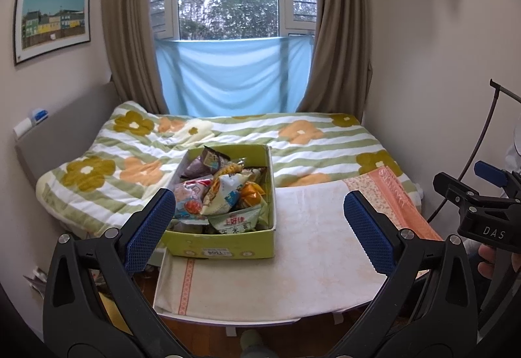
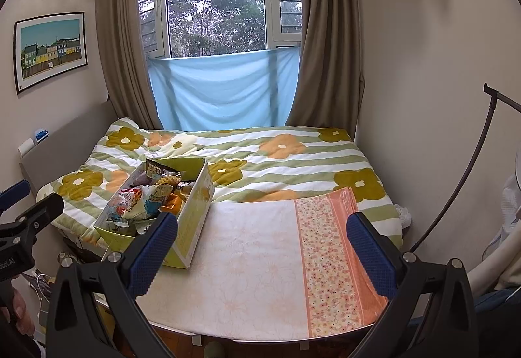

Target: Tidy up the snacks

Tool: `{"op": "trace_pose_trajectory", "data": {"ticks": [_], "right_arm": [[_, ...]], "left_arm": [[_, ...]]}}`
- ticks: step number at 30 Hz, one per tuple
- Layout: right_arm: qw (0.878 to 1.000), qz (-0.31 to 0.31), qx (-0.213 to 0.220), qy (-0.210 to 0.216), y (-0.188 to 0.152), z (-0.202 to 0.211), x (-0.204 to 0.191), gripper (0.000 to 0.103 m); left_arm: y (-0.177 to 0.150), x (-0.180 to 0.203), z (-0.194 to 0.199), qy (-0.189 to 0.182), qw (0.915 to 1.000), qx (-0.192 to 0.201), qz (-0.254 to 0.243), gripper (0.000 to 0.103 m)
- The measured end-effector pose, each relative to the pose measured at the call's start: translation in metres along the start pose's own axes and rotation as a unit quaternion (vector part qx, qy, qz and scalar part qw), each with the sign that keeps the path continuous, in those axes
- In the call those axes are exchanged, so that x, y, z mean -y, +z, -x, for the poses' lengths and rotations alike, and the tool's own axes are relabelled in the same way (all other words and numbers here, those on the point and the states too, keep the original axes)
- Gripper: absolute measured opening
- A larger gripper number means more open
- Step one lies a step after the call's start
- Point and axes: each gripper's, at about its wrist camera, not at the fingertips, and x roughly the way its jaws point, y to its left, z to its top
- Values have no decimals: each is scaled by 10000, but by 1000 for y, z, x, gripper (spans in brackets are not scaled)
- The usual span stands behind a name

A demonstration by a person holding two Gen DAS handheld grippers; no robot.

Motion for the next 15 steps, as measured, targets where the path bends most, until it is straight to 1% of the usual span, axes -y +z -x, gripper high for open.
{"op": "trace_pose_trajectory", "data": {"ticks": [5,10,11,13,15], "right_arm": [[10000,12,-10,1,0,0,-1,103],[10000,25,-35,0,1,-1,-3,103],[10000,14,-45,6,1,-1,-3,103],[10000,10,-48,5,1,-1,-3,103],[10000,15,-54,7,1,-1,-4,103]], "left_arm": [[1,-3,1,1,9999,44,91,103],[0,-11,3,-82,9996,88,236,103],[-1,-11,3,-59,9997,90,223,103],[-2,-11,2,117,9998,80,167,103],[-3,-11,1,157,9998,28,118,103]]}}
